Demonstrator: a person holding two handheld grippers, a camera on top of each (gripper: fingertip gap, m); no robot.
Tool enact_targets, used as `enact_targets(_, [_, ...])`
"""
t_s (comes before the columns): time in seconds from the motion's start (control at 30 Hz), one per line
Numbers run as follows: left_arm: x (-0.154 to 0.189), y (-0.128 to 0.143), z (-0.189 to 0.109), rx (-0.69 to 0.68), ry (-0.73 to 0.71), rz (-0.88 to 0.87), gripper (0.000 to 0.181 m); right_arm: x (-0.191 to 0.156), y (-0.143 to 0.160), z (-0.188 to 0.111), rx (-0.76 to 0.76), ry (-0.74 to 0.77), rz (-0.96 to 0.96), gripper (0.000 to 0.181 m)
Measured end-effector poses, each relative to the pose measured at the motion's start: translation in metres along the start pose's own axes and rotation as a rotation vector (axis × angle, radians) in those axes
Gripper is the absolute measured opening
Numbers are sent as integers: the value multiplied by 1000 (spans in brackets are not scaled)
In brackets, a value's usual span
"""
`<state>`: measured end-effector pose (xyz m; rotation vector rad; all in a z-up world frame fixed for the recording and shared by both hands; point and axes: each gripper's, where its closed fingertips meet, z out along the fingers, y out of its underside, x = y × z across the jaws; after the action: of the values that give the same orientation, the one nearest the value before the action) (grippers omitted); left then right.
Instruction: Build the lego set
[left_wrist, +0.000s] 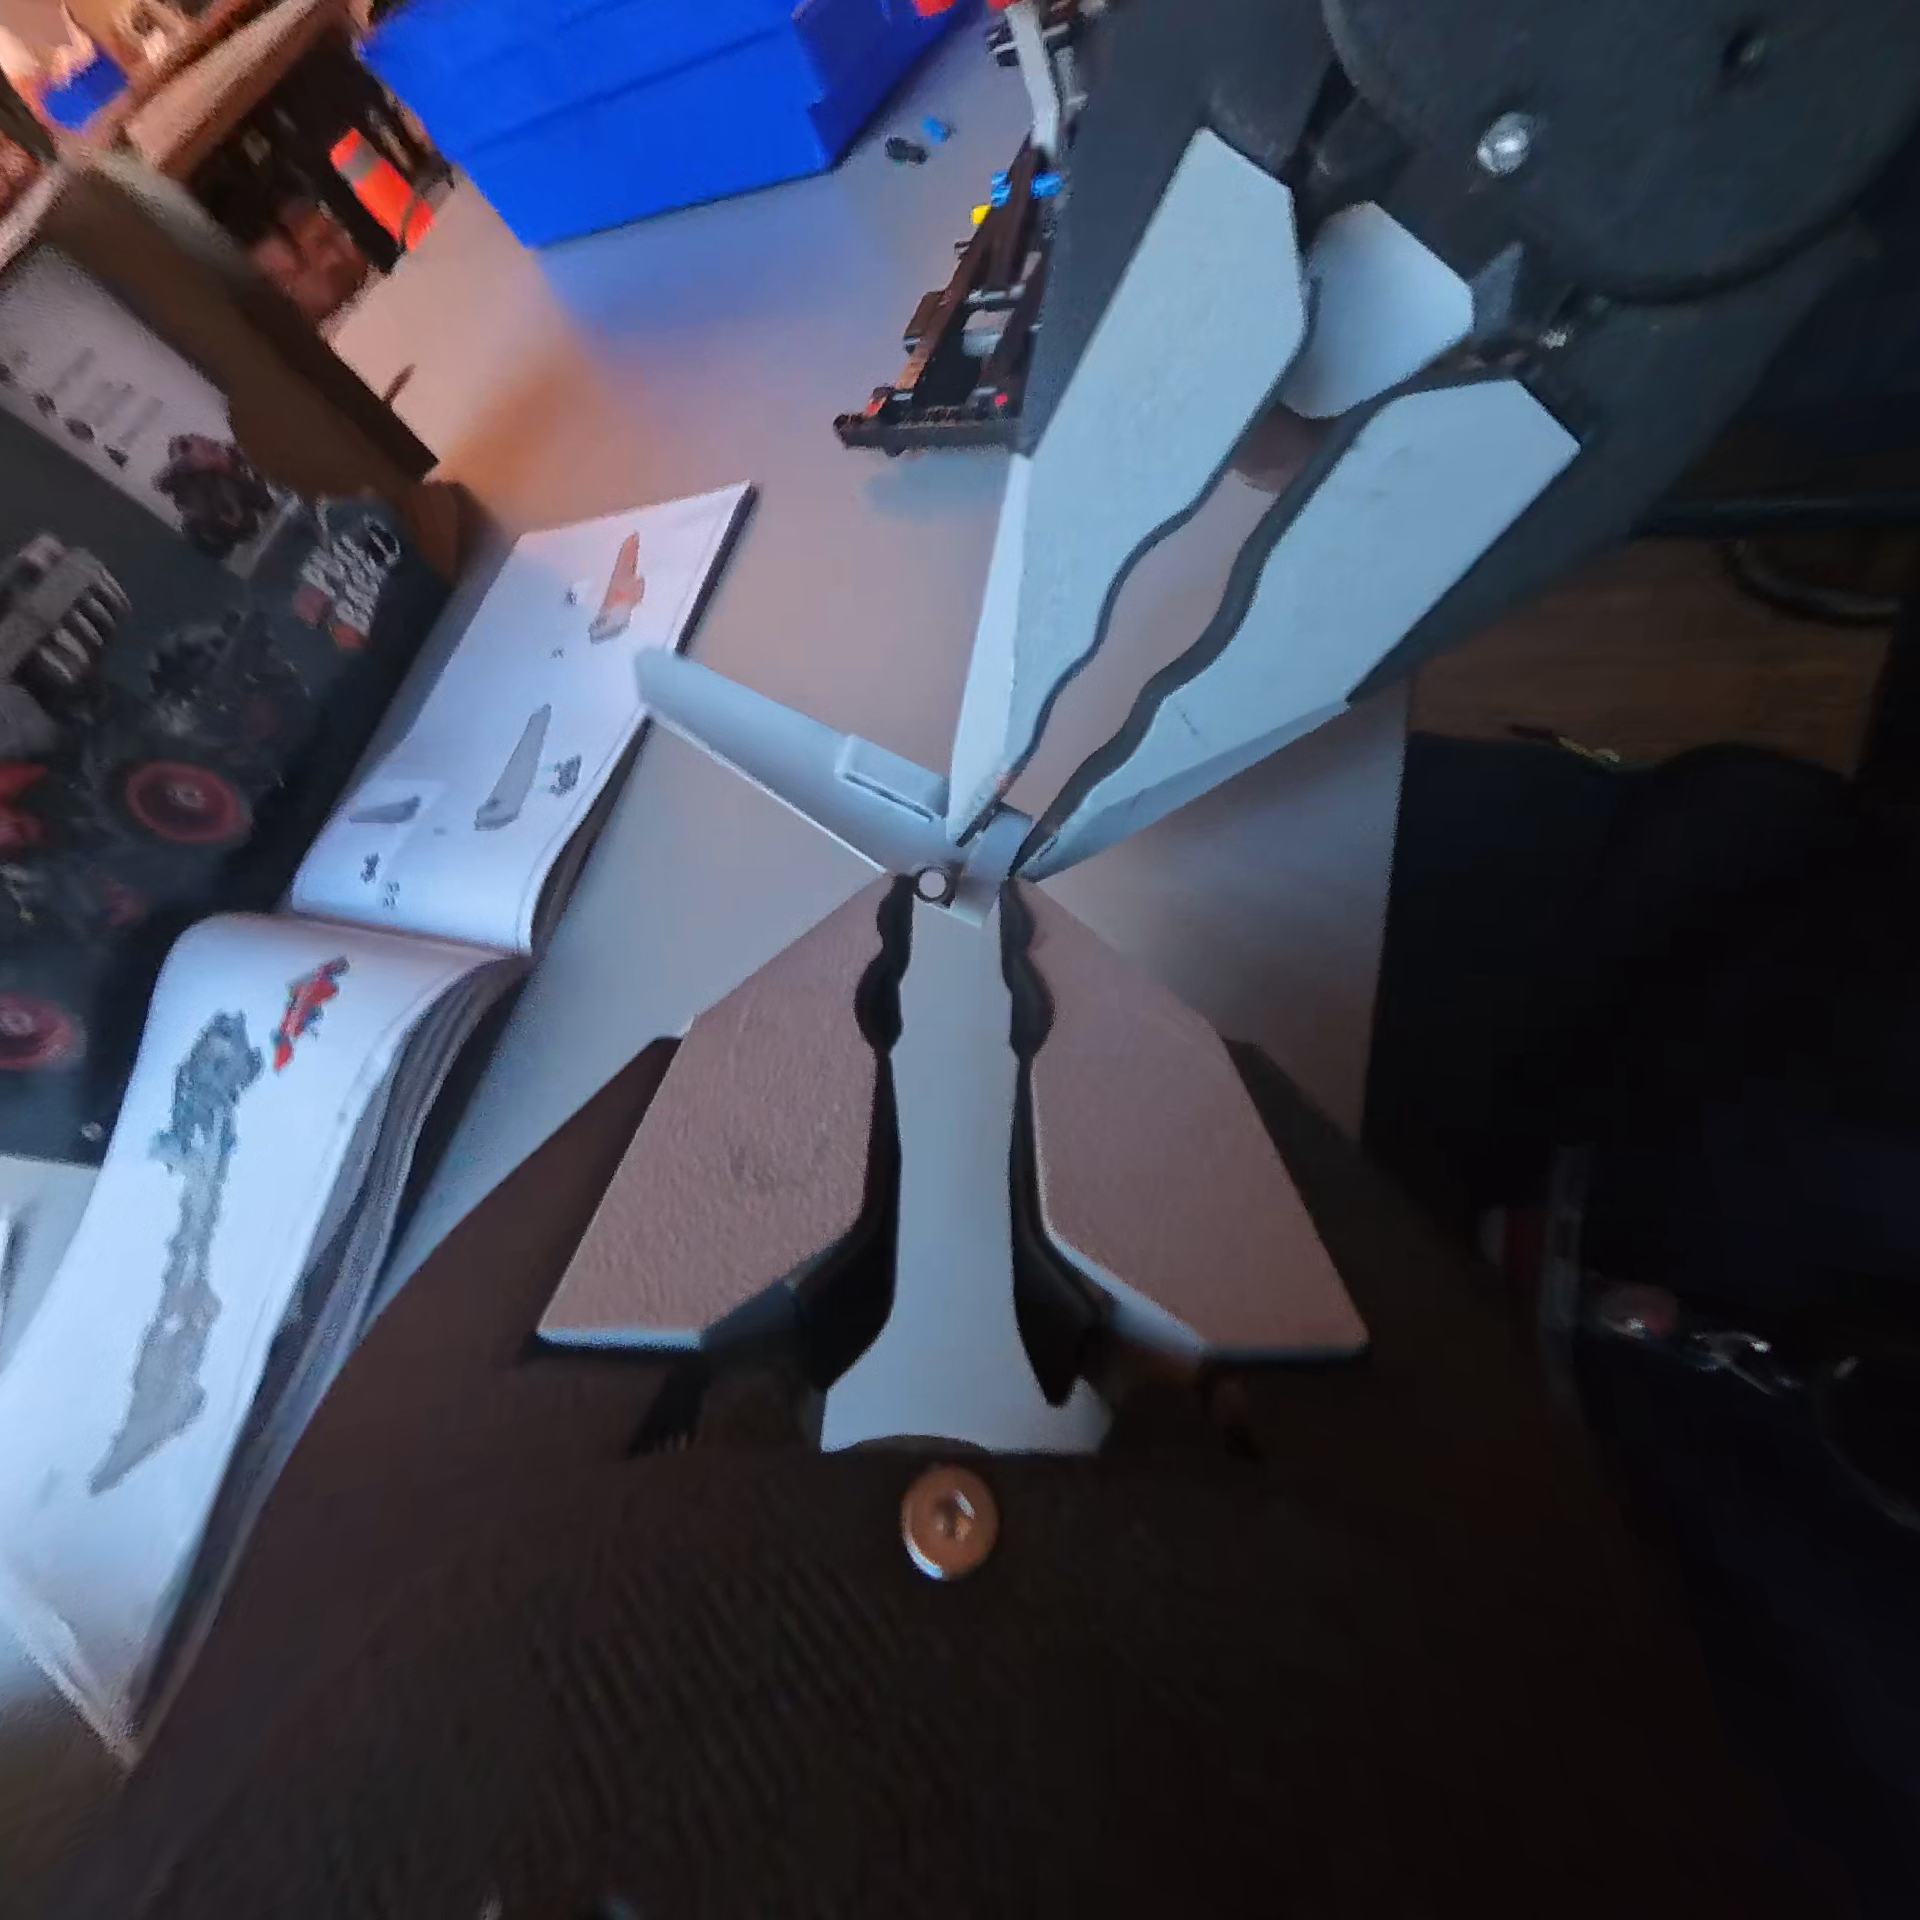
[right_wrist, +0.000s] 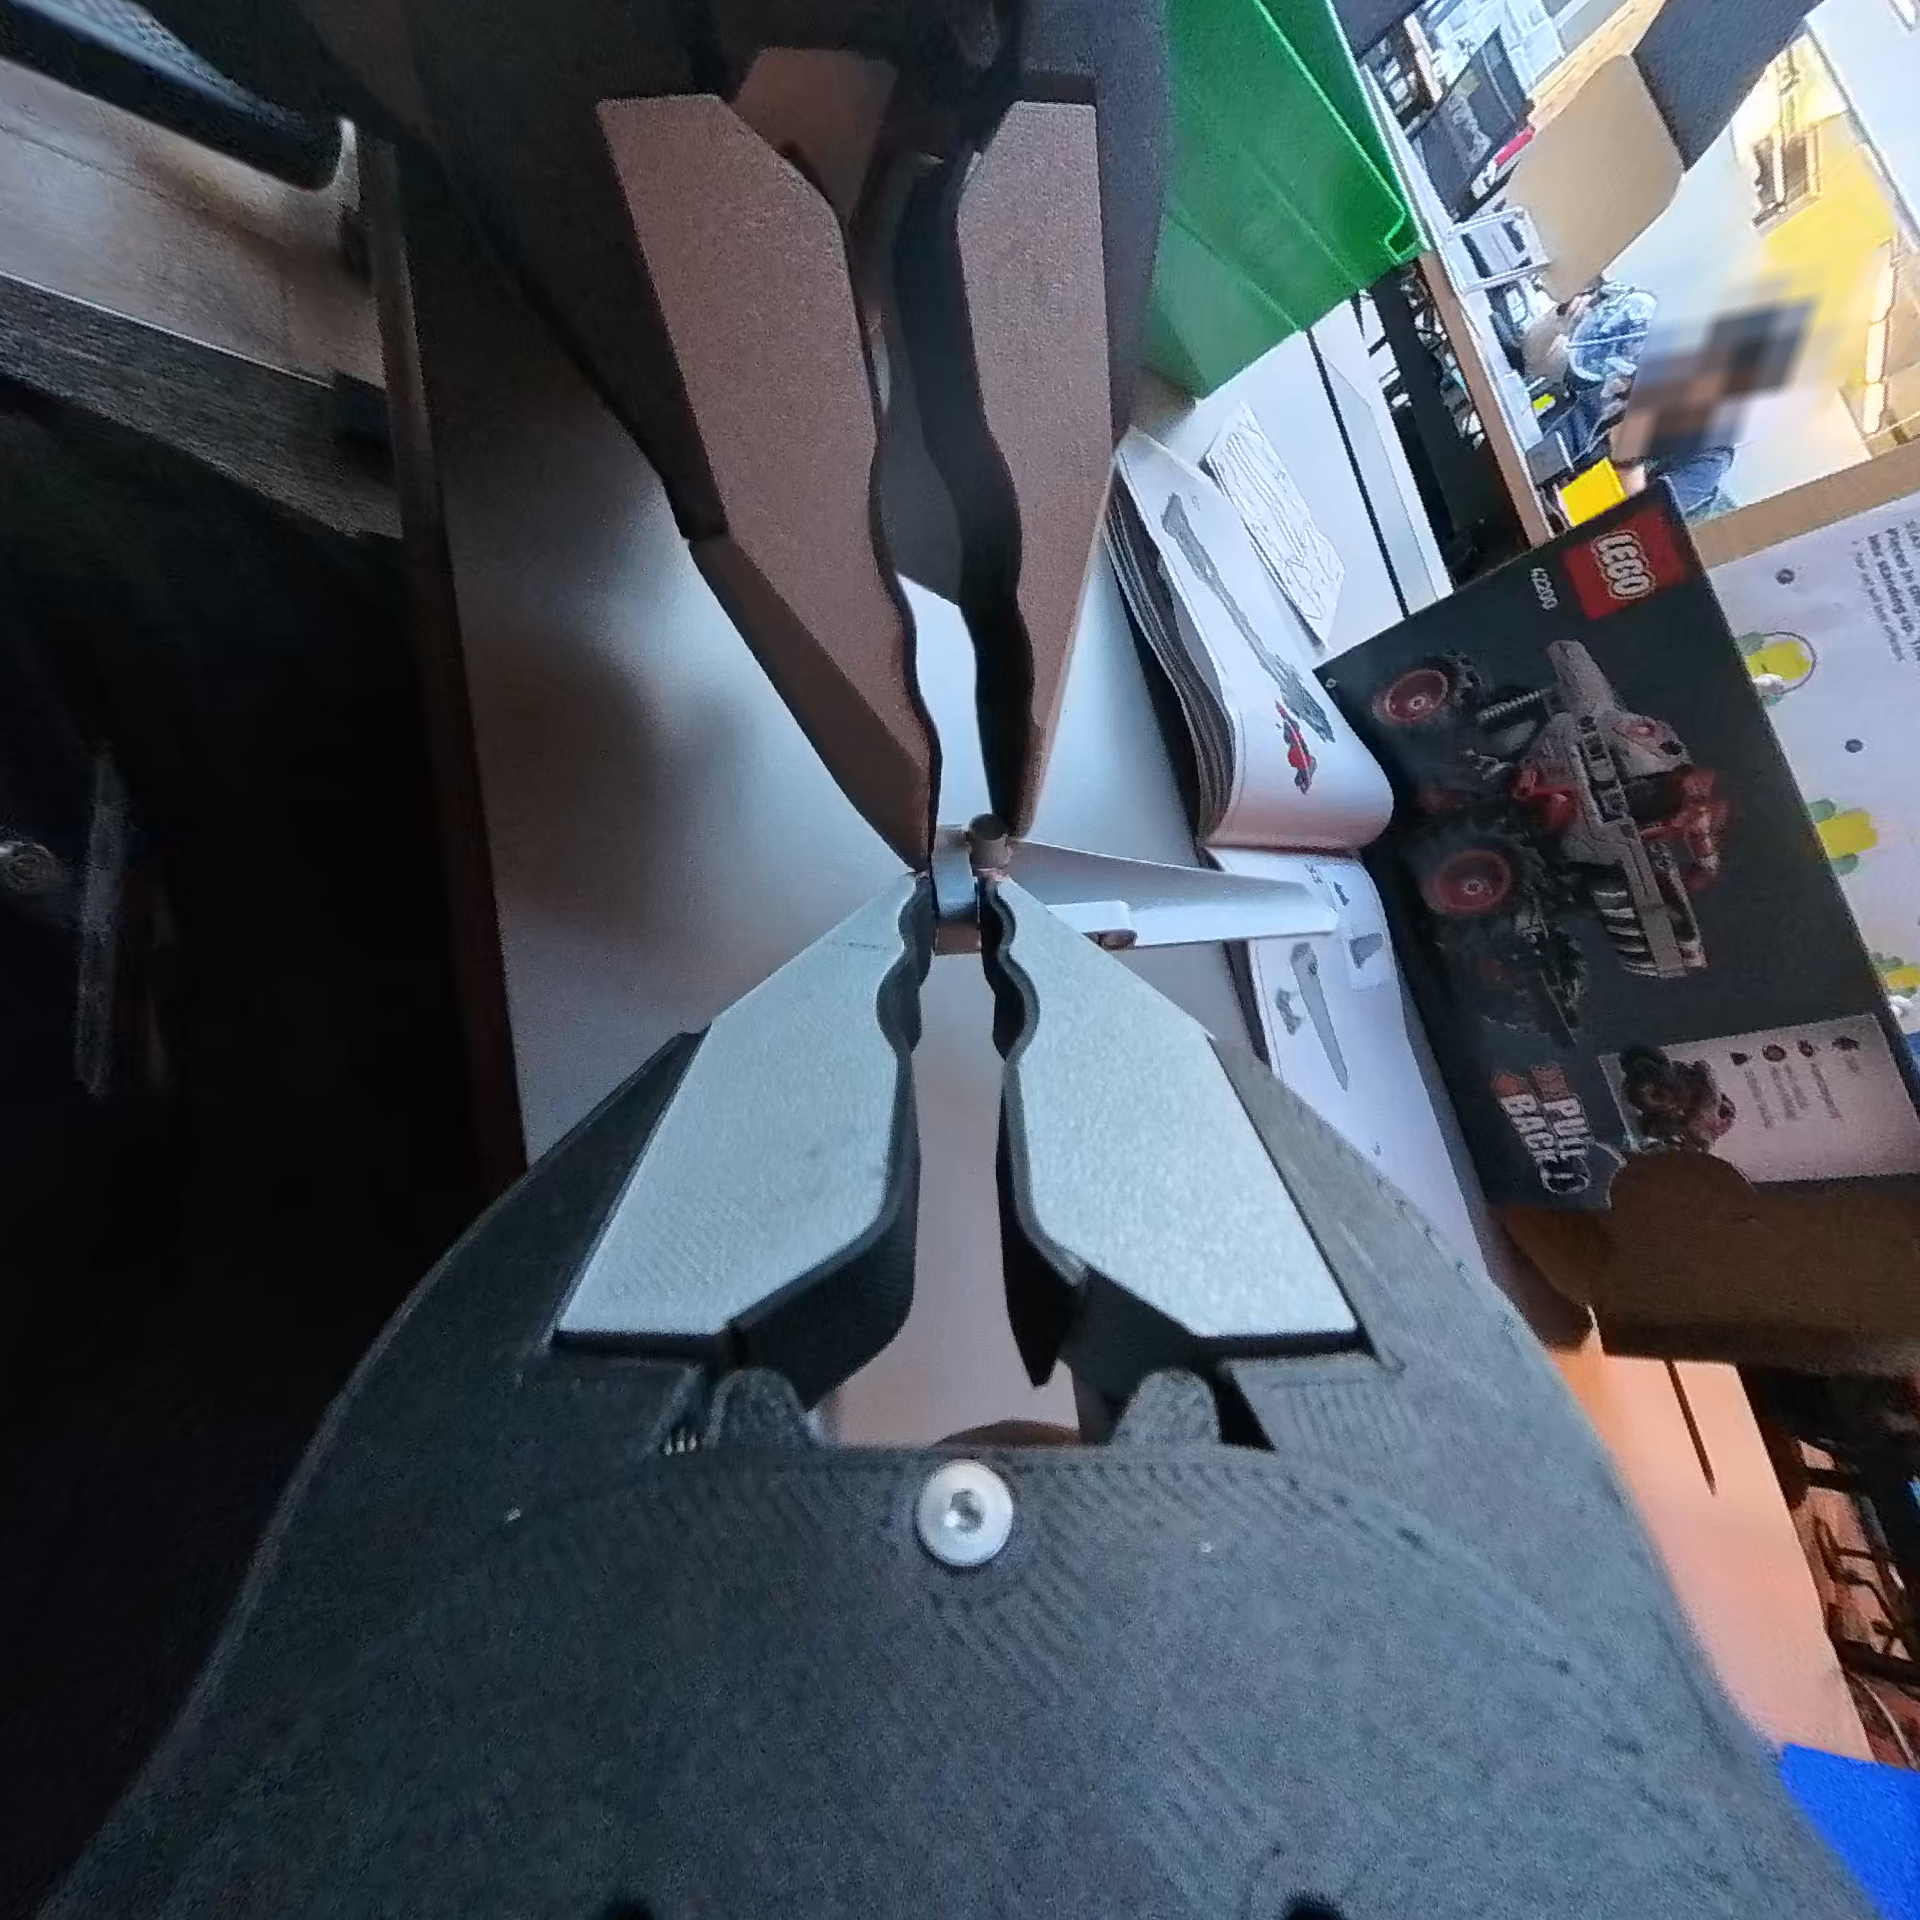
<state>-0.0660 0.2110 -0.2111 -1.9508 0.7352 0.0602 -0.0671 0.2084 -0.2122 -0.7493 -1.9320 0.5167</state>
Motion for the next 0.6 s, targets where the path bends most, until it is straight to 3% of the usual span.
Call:
enact_targets(0.03, [-2, 3, -3, -14, 4, -49, 14, 0, -2, 2, 8, -4, 6, 6])
enact_targets(0.17, [-3, 16, -30, -7, 41, -200, 40, 15, -11, 12, 28, 54, 6, 5])
enact_targets(0.27, [11, 12, -83, 185, 130, -232, 43, 34, -20, 20, 48, 104, 15, 6])
enact_targets(0.37, [14, 28, -142, 321, 153, -314, 43, 47, -27, 34, 76, 105, 48, 5])
enact_targets(0.5, [-12, 61, -210, 338, 6, -381, 47, 50, -42, 59, 137, 16, 136, 5])
enact_targets(0.6, [-65, 72, -265, 240, -224, -351, 35, 54, -63, 76, 192, -20, 133, 6])
